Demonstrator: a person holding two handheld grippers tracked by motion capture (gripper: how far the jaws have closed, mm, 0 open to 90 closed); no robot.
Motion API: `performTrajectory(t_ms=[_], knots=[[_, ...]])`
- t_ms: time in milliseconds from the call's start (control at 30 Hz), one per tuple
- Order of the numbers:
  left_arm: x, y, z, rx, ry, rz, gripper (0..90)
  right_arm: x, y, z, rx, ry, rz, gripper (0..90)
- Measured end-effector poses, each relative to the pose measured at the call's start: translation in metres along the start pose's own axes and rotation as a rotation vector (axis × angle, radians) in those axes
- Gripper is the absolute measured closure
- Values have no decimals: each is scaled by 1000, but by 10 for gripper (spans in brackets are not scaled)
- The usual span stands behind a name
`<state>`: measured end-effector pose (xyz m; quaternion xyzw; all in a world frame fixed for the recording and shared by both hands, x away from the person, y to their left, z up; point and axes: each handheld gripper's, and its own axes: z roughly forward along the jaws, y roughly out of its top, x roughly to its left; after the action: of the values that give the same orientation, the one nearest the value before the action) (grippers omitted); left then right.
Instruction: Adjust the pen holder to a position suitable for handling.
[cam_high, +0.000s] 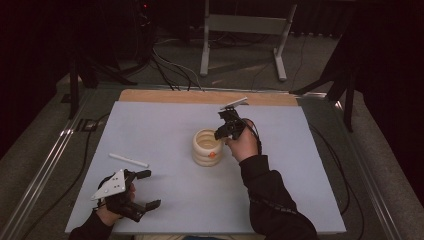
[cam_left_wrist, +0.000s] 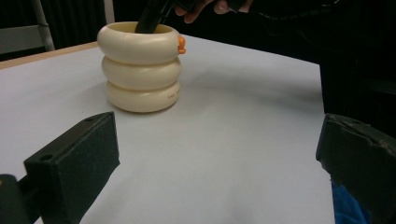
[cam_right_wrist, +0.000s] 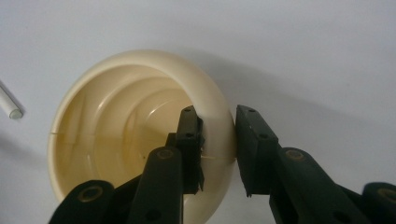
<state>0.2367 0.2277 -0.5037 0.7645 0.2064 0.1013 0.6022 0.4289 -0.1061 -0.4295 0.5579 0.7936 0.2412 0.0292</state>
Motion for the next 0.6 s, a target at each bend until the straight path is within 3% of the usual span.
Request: performTrajectory(t_ms=[333,600], knots=[[0,0,0,3,0,4,1,22,10,6,-4,5,-31,716],[0,0,0,-1,-3,-1,1,28,11,13,0,0,-27,715]])
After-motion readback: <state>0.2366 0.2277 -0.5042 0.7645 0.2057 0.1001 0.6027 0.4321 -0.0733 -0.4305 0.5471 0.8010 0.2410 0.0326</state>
